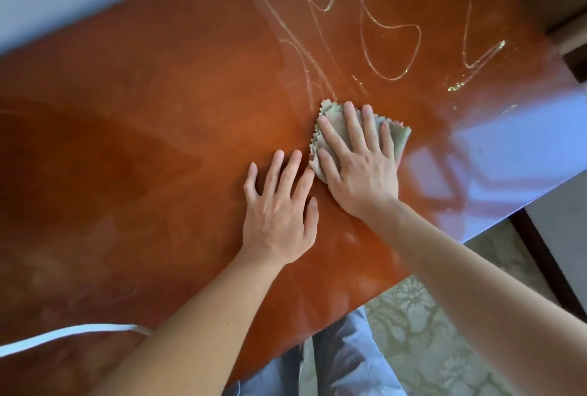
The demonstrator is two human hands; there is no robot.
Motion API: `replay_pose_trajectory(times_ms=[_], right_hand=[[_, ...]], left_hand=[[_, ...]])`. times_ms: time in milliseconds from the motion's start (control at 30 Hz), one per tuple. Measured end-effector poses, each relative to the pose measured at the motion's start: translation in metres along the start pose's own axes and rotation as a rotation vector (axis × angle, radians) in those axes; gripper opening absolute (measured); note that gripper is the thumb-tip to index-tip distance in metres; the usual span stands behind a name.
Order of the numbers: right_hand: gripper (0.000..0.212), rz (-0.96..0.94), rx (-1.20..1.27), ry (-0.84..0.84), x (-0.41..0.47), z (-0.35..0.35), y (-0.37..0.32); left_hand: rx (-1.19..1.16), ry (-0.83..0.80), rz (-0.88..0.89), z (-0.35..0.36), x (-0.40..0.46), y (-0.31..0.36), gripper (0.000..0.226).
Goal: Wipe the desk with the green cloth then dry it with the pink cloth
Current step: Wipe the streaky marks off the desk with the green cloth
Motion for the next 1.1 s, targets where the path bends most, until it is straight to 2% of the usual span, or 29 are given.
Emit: replay_pose_trajectory(times_ms=[133,267,400,533,667,800,933,1000,1100], right_hand=[[0.057,-0.153,-0.035,-0.042,0.016,-0.007,0.027],[0.058,0.048,0.015,-0.037,0.055,-0.023,0.062],[0.058,0.128,0.040,-0.035,0.057,-0.017,0.027],[0.057,-0.087,0.011,-0.035,0.049,-0.006,-0.031],[0.059,-0.241,-0.013,-0.057,0.070,-0.011,-0.010],[0.061,-0.057,0.014,-0.066,0.110,-0.027,0.039],[0.060,0.097,0.080,-0.054,0.108,-0.024,0.013],[0.059,0.000,0.056,-0.050,0.085,-0.017,-0.017],[0.058,-0.216,0.008,-0.088,0.050,-0.006,-0.050]], left_hand=[[-0.003,0.003,-0.009,0.000,-0.001,-0.001,0.052],[-0.031,0.026,-0.015,-0.002,-0.001,0.000,0.052],[-0.044,0.024,-0.017,0.000,-0.001,-0.001,0.051],[-0.044,0.030,-0.026,0.001,-0.001,-0.002,0.049],[-0.053,0.020,-0.021,-0.001,0.000,0.000,0.050],[-0.092,-0.022,-0.042,-0.006,0.002,-0.001,0.048],[-0.104,-0.007,-0.055,-0.015,0.007,-0.011,0.043],[-0.081,0.044,-0.127,-0.020,0.017,-0.023,0.042],[-0.102,0.117,-0.335,-0.028,0.040,-0.049,0.045]])
Point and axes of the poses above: each hand's wrist, its own x-axis towards the middle knuckle, its own z-axis out of the palm, y = z × x, the point moved 2 cm from there along x, towards the middle knuckle, and after that the axes turned 3 degrees about z, right-handed, at the moved point
